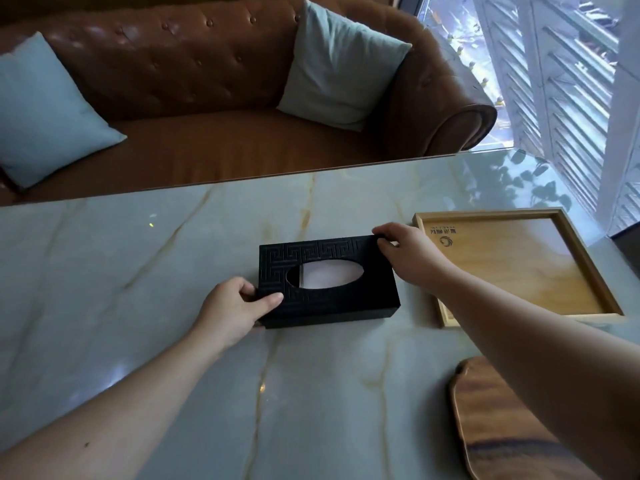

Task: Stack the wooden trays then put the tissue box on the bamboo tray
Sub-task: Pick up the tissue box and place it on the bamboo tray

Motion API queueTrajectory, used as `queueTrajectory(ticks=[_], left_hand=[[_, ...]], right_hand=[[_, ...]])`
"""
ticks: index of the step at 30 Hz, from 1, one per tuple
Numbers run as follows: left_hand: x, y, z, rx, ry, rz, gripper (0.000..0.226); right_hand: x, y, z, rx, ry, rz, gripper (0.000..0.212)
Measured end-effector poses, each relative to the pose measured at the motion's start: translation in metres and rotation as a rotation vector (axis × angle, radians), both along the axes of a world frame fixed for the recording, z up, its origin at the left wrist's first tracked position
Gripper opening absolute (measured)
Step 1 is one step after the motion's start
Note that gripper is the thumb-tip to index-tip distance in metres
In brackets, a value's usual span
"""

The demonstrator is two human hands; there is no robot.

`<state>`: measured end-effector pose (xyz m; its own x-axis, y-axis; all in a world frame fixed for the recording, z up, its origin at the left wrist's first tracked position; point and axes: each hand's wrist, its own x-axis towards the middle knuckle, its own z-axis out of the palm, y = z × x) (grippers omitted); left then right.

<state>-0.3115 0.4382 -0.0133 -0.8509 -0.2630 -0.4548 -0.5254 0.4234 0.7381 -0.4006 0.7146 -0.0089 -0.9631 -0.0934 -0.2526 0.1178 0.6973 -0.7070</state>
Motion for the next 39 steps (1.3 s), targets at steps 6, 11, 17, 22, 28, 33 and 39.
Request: queueTrajectory(ticks=[6, 11, 17, 22, 28, 33, 39], left_hand=[[-0.023, -0.006, 0.028, -0.513, 0.116, -0.482, 0.116], [-0.043, 0.002, 0.038, -0.832, 0.051, -0.986, 0.145], [-0.04, 0.022, 0.036, -1.008, 0.041, -1.083, 0.138], [-0.02, 0.028, 0.04, -1.004, 0.118, -1.076, 0.133], [-0.012, 0.051, 0.055, -0.983, 0.27, -1.097, 0.129], [-0.014, 0.091, 0.078, -0.982, 0.353, -1.086, 0.125], [-0.033, 0.169, 0.089, -0.945, 0.311, -1.076, 0.125]], right_hand=[[0.025, 0.012, 0.02, 0.26, 0.052, 0.301, 0.086], [0.034, 0.006, 0.02, 0.614, 0.112, 0.667, 0.131], [0.032, 0.004, 0.018, 0.701, 0.243, 0.69, 0.12], [0.047, 0.011, 0.024, 0.763, 0.272, 0.72, 0.119], [0.067, 0.033, 0.047, 0.828, 0.251, 0.633, 0.118], [0.065, 0.07, 0.075, 0.858, 0.24, 0.574, 0.123], [0.048, 0.144, 0.09, 0.846, 0.218, 0.565, 0.124]])
